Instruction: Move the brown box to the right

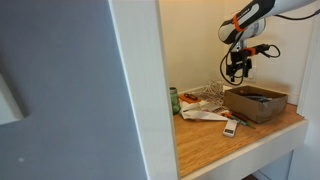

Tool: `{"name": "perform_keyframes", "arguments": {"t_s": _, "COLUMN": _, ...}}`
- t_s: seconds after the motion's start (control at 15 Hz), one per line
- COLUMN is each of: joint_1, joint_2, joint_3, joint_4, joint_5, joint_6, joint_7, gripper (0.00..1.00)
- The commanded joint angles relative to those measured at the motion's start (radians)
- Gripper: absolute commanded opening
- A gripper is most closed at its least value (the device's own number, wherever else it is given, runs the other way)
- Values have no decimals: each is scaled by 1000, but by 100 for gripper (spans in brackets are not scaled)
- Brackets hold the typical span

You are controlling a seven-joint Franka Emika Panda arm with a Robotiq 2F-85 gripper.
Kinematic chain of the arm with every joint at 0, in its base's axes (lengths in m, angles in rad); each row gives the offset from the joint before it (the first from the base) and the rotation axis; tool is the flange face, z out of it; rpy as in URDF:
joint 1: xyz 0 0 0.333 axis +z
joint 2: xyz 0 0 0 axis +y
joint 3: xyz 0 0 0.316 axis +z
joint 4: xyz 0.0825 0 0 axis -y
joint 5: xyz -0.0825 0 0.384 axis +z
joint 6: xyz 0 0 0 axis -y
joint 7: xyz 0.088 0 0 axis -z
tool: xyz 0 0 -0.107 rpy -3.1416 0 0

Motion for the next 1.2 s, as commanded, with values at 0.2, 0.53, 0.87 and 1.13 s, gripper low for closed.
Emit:
{"name": "perform_keyframes", "arguments": {"t_s": 0.2, "joint_1": 33, "joint_2": -228, "joint_3": -1, "joint_4": -316, "joint_5": 16, "joint_6": 81, "joint_7": 156, "gripper": 100}}
{"name": "perform_keyframes", "arguments": {"t_s": 0.53, "joint_1": 96, "joint_2": -384, "joint_3": -36, "joint_4": -524, "joint_5": 0, "joint_6": 143, "joint_7": 350, "gripper": 100}}
{"name": "perform_keyframes", "arguments": {"t_s": 0.87, "joint_1": 112, "joint_2": -388, "joint_3": -31, "joint_4": -522, "joint_5": 7, "joint_6": 114, "joint_7": 381, "gripper": 100}}
{"name": "perform_keyframes", "arguments": {"t_s": 1.13, "joint_1": 110, "joint_2": -380, "joint_3": -35, "joint_4": -516, "joint_5": 6, "joint_6": 113, "joint_7": 378, "gripper": 100}}
